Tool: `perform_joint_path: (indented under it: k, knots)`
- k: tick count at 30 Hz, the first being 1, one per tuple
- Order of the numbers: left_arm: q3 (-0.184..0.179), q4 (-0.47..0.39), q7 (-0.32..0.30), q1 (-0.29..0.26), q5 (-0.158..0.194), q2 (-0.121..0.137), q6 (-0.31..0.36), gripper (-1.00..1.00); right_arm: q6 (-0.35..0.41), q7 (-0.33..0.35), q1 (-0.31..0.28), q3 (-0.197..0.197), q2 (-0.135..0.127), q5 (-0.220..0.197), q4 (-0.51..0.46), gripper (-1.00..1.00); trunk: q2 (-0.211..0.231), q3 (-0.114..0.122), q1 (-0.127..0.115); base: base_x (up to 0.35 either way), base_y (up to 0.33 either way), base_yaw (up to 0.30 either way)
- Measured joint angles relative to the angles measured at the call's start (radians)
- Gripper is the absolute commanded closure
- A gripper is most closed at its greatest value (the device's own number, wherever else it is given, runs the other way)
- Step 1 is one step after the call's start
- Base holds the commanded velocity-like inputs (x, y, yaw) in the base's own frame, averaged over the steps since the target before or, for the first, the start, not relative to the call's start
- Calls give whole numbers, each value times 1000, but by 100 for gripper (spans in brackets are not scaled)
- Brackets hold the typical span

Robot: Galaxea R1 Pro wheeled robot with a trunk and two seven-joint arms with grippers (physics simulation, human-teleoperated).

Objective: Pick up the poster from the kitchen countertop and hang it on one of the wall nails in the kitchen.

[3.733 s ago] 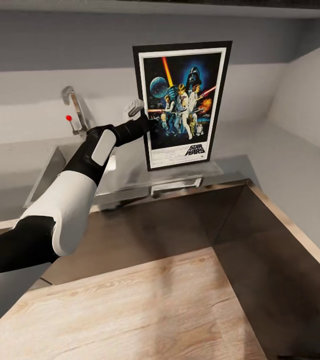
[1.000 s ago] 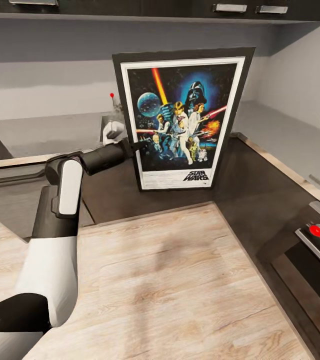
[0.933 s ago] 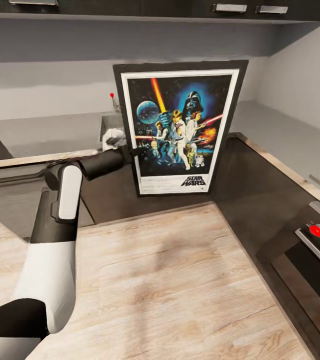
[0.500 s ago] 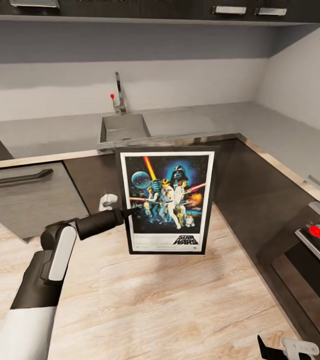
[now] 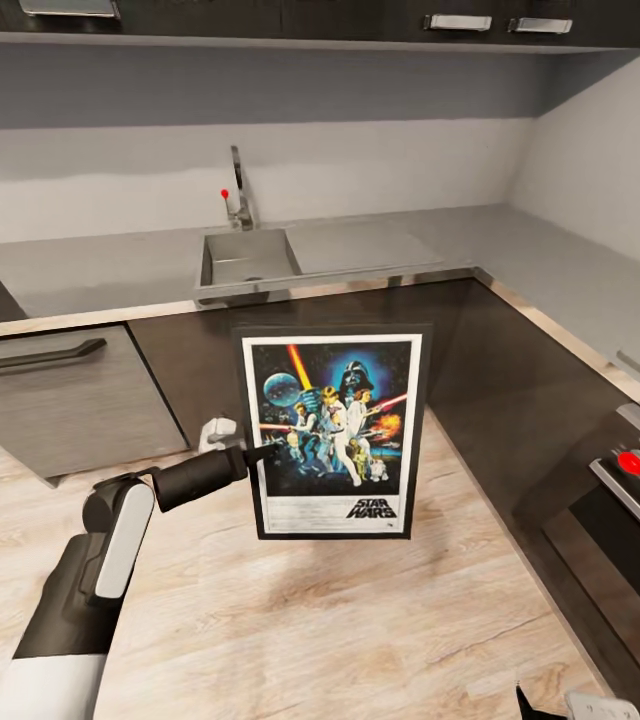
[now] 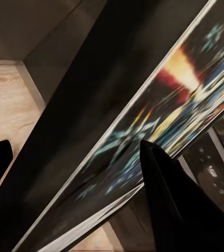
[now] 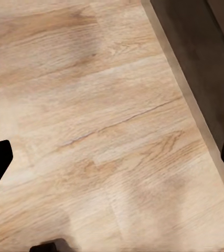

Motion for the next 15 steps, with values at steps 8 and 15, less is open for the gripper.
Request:
perform_joint_path:
  k: [8,15]
  knots:
    - [-1,-3,-3,64,0,-2,-5,100,0,0,0,0,0,-1,2,-100,0,0,0,0,0,0]
    - [1,-5,-98,110,1,0,-6,100,-1,-1,0,-1,-1,-2,-1,-100,0,5,0,0,0,-28]
